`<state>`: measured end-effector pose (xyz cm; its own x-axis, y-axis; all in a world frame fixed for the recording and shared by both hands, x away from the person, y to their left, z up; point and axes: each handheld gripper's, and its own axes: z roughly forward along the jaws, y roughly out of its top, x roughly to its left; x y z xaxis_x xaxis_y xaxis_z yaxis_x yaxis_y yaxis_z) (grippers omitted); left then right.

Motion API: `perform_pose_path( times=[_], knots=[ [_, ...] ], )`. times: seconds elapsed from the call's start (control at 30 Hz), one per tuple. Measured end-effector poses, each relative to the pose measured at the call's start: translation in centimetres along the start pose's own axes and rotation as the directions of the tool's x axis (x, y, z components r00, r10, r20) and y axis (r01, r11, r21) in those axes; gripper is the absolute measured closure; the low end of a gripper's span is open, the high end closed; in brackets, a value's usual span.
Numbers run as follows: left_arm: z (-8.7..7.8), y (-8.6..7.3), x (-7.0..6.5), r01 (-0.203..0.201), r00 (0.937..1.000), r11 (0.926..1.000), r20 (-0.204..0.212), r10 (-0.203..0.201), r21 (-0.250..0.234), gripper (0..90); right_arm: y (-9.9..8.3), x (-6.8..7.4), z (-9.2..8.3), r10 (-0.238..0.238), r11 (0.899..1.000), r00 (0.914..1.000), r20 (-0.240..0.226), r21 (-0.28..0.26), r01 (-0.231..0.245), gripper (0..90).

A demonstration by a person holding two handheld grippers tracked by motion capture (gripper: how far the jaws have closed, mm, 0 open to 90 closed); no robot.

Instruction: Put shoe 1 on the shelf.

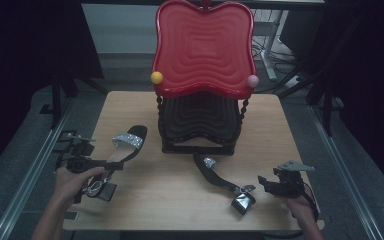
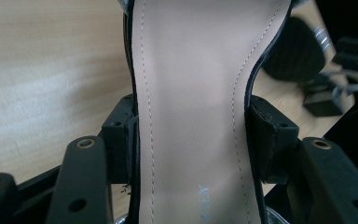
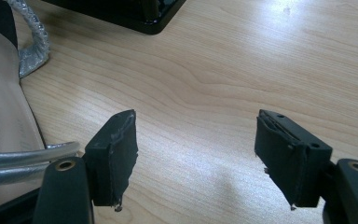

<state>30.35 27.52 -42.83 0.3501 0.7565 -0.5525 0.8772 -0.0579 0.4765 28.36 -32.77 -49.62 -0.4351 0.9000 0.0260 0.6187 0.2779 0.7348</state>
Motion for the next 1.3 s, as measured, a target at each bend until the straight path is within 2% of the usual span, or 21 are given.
perform_pose_path(
  times=[0.1, 0.2, 0.4, 0.67, 0.8, 0.97, 1.13, 1.3],
  knots=[
    [-0.8, 0.7, 0.0, 0.011, 0.9996, 0.9997, 0.026, -0.011, -0.023, 42.7, 0.0, 0.0, 0.0, 0.004, 1.000, 1.0000, 0.000, 0.000, -0.004, 29.9],
    [-1.7, 1.5, 0.0, 0.018, 0.9992, 0.9992, 0.035, -0.017, -0.037, 42.7, 0.0, 0.1, 0.0, 0.002, 1.000, 1.0000, -0.004, -0.004, -0.002, 29.9],
    [-2.6, 2.3, 0.1, 0.029, 0.9988, 0.9980, 0.040, -0.027, -0.056, 42.7, 0.0, 0.0, 0.0, 0.006, 1.000, 1.0000, -0.003, -0.004, -0.006, 29.9],
    [-4.0, 3.9, -0.6, 0.031, 0.9984, 0.9944, 0.049, -0.026, -0.101, 42.7, 0.0, -0.1, 0.1, 0.009, 1.000, 1.0000, -0.003, 0.000, -0.009, 29.9],
    [-5.1, 5.0, -1.4, 0.024, 0.9981, 0.9903, 0.059, -0.016, -0.137, 42.7, 0.0, -0.1, 0.1, 0.012, 1.000, 0.9999, -0.004, 0.000, -0.012, 29.9],
    [-6.3, 6.0, -2.2, 0.017, 0.9976, 0.9873, 0.069, -0.006, -0.158, 42.7, -0.1, -0.2, 0.1, 0.014, 1.000, 0.9999, -0.006, 0.003, -0.014, 29.9],
    [-8.0, 7.9, -3.9, 0.004, 0.9964, 0.9806, 0.083, 0.013, -0.196, 42.7, 0.0, -0.2, 0.1, 0.019, 1.000, 0.9998, -0.006, 0.000, -0.019, 29.9],
    [-8.8, 9.3, -5.1, -0.006, 0.9953, 0.9769, 0.093, 0.026, -0.214, 42.7, -0.1, -0.2, 0.1, 0.019, 1.000, 0.9998, -0.007, 0.000, -0.019, 29.9]
  ],
)
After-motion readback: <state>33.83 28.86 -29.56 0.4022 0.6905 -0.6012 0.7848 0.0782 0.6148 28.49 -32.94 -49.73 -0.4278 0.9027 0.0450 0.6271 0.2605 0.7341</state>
